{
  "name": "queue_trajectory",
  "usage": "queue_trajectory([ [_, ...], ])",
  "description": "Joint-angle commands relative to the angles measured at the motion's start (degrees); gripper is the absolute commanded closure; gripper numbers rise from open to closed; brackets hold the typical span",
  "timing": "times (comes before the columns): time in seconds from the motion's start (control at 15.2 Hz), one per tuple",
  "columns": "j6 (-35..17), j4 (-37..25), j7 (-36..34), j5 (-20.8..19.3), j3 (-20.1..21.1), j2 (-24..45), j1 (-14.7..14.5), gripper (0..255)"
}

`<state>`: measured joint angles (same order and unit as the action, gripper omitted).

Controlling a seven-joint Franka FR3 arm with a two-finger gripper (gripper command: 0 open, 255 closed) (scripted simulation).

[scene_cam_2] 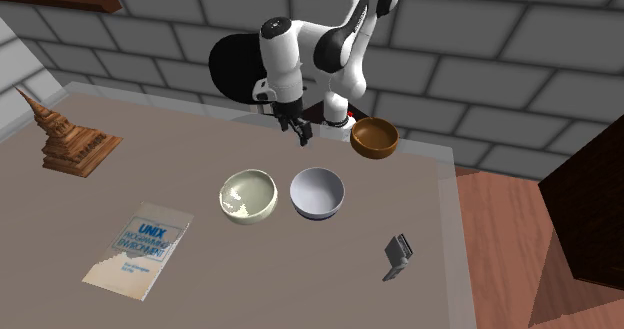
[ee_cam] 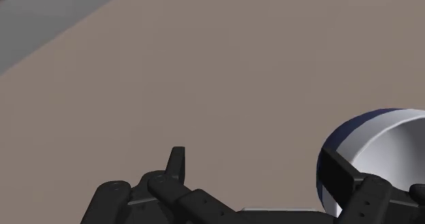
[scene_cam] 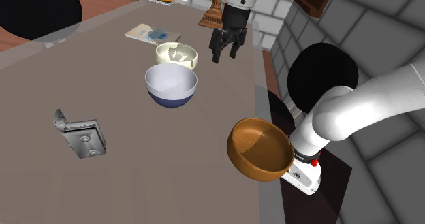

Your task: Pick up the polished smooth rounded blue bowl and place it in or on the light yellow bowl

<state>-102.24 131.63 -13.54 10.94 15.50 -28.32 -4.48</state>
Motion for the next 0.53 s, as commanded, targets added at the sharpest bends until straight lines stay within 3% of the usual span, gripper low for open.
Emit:
queue_trajectory([
  [0.0, -2.4, -1.7, -2.4, 0.9, 1.8, 3.7, -0.3, 0],
  [0.46, -9.2, -7.9, -9.6, 1.7, 6.7, 14.9, -1.2, 0],
])
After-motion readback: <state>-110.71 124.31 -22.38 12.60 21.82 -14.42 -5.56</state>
